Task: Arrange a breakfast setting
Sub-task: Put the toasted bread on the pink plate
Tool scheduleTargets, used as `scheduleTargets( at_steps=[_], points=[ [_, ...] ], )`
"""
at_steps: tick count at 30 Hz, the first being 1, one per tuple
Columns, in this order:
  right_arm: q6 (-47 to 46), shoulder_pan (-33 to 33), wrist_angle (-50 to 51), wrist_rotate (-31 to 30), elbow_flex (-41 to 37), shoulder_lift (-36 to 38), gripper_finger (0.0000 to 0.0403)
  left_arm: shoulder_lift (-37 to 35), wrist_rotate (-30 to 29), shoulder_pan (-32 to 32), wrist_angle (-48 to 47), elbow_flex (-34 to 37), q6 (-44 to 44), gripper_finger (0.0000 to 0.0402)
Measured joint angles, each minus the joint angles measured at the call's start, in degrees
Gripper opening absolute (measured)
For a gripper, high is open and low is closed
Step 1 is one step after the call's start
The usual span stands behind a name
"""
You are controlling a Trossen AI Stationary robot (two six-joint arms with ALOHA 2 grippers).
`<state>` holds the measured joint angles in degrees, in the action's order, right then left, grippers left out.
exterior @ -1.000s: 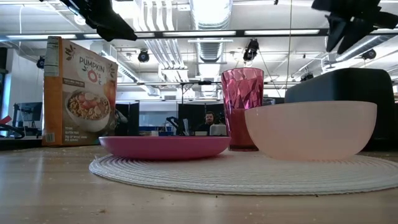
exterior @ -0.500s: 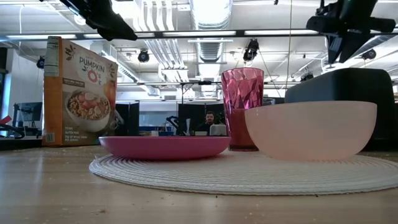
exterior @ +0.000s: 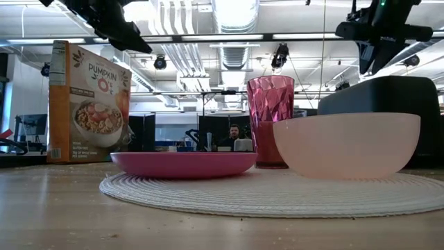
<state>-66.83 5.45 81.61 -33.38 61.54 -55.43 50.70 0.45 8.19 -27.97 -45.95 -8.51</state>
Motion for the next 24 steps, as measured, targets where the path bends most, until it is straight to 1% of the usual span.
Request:
scheduleTargets(
  at_steps=[11,24],
  points=[
    [0.02,0.97,-3.06,0.19,-3.43,-1.43,0.0132,1.00,-0.02,0.00,0.07,0.67,-1.51,0.0130],
    [1.01,2.27,-3.90,-0.72,-3.94,-1.43,0.0097,1.00,-0.02,0.00,0.09,0.67,-1.97,0.0130]
  ],
)
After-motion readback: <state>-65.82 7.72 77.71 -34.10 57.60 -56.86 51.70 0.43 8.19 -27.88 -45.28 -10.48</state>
